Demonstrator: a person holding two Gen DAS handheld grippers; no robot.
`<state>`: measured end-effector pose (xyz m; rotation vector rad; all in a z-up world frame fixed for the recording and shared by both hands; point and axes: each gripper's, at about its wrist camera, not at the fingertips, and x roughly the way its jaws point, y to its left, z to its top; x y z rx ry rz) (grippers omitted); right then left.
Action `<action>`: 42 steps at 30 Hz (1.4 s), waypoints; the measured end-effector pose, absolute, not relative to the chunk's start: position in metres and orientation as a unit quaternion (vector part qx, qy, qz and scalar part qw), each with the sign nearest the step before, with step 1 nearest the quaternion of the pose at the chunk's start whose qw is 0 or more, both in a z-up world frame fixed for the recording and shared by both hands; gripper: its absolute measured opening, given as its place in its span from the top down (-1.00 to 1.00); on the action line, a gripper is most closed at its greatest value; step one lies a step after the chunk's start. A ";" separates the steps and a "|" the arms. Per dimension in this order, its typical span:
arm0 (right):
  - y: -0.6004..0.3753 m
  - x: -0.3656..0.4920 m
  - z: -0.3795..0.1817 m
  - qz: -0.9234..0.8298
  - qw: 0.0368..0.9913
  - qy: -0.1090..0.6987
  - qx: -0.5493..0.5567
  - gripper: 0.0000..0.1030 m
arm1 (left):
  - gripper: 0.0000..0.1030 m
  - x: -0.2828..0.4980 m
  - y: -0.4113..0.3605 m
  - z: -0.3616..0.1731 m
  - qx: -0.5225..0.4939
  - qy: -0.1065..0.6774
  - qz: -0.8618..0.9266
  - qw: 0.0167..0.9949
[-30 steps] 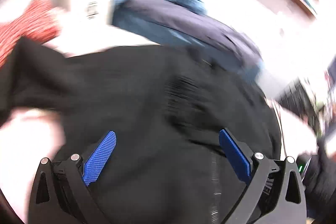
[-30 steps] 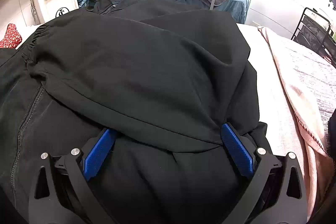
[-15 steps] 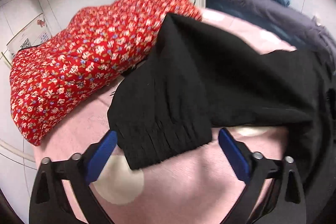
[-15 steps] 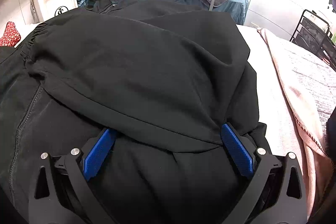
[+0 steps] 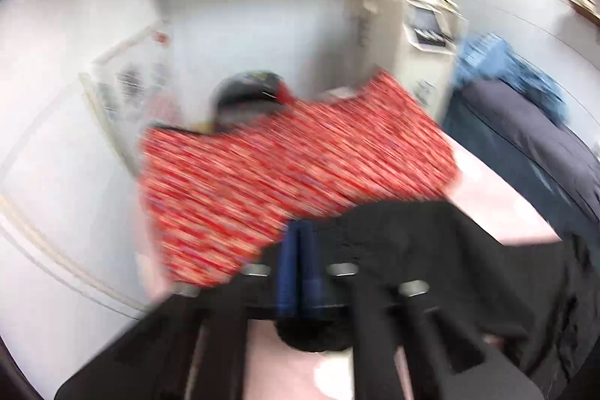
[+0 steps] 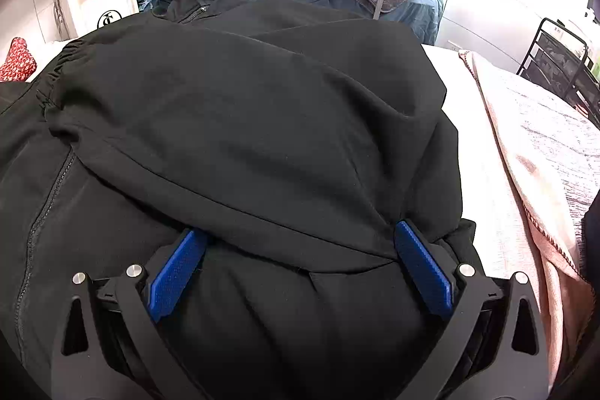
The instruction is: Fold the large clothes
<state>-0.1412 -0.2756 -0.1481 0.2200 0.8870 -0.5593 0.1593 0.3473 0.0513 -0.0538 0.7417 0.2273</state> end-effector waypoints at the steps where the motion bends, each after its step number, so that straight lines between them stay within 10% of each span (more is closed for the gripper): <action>1: -0.276 -0.141 -0.148 -0.267 0.860 0.423 0.105 -0.91 | 0.99 0.160 0.361 0.055 -0.027 0.361 0.127 0.924; 5: -0.276 -0.141 -0.148 -0.266 0.860 0.422 0.105 -0.91 | 0.91 0.156 0.409 0.032 -0.118 0.402 0.128 0.899; 7: -0.277 -0.141 -0.148 -0.266 0.860 0.423 0.104 -0.91 | 0.03 0.143 0.415 0.020 -0.181 0.393 0.084 0.898; 8: -0.277 -0.141 -0.148 -0.266 0.860 0.423 0.104 -0.91 | -0.81 0.132 0.415 0.011 -0.216 0.384 0.066 0.895; 9: -0.276 -0.141 -0.148 -0.266 0.860 0.423 0.104 -0.91 | -0.88 0.119 0.412 0.005 -0.240 0.364 0.055 0.898; 26: -0.279 -0.142 -0.148 -0.267 0.860 0.423 0.103 -0.91 | -0.82 0.145 0.342 -0.124 -0.217 0.437 0.045 0.872; 28: -0.280 -0.141 -0.148 -0.267 0.860 0.423 0.102 -0.91 | -0.50 0.148 0.339 -0.126 -0.207 0.442 0.054 0.871; 30: -0.279 -0.142 -0.148 -0.267 0.860 0.423 0.102 -0.91 | 0.40 0.149 0.338 -0.119 -0.197 0.448 0.065 0.870; 32: -0.279 -0.142 -0.148 -0.267 0.860 0.423 0.102 -0.91 | 0.69 0.149 0.337 -0.103 -0.211 0.437 0.050 0.873; 42: -0.282 -0.142 -0.148 -0.266 0.861 0.422 0.102 -0.91 | 0.89 0.138 0.139 0.078 -0.121 0.320 -0.183 0.922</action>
